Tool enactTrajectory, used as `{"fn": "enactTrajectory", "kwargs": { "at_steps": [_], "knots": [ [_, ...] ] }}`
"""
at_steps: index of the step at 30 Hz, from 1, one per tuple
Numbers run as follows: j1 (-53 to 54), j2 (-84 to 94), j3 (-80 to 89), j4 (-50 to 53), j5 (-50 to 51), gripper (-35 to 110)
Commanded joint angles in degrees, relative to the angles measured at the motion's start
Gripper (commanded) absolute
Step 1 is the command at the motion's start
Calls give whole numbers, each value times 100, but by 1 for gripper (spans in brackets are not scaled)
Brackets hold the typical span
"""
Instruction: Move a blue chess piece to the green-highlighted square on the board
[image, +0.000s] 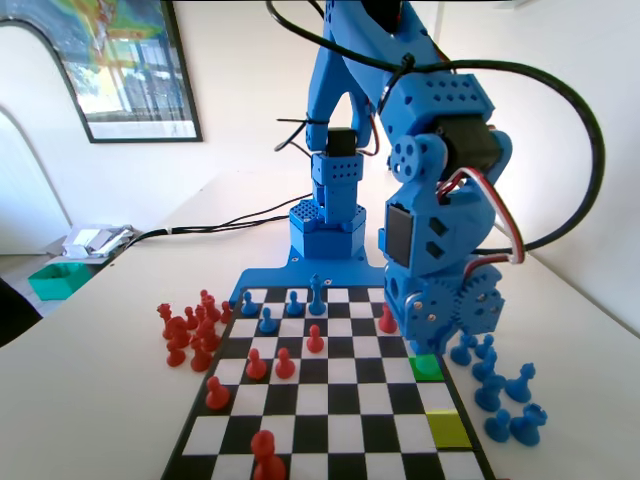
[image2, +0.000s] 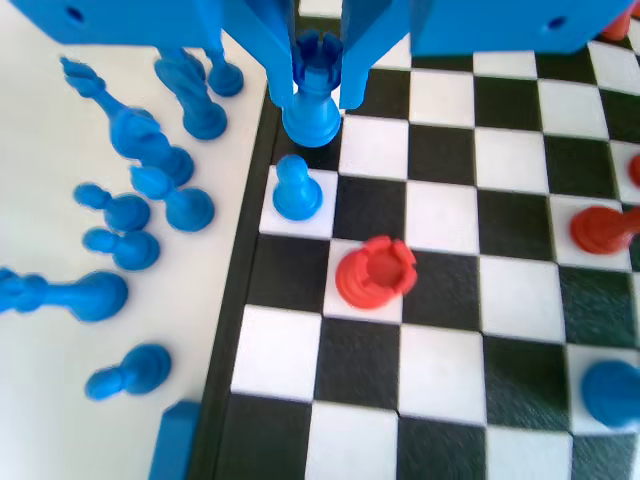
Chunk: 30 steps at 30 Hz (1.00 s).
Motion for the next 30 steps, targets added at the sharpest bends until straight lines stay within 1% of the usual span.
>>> {"fn": "enactTrajectory", "kwargs": {
  "at_steps": [1, 10, 16, 20, 25, 26, 28, 30],
  "knots": [
    [-26, 475, -18, -26, -62, 5],
    [-53, 475, -105, 9, -70, 17],
    [-35, 615, -272, 26, 79, 18],
    [-44, 791, -606, 308, 299, 18],
    [-26, 1099, -1230, 861, 519, 14],
    [-26, 1160, -1371, 1046, 519, 12],
    [-26, 1345, -1591, 1362, 510, 2],
    [-9, 1538, -1793, 1705, 483, 1]
  ]
}}
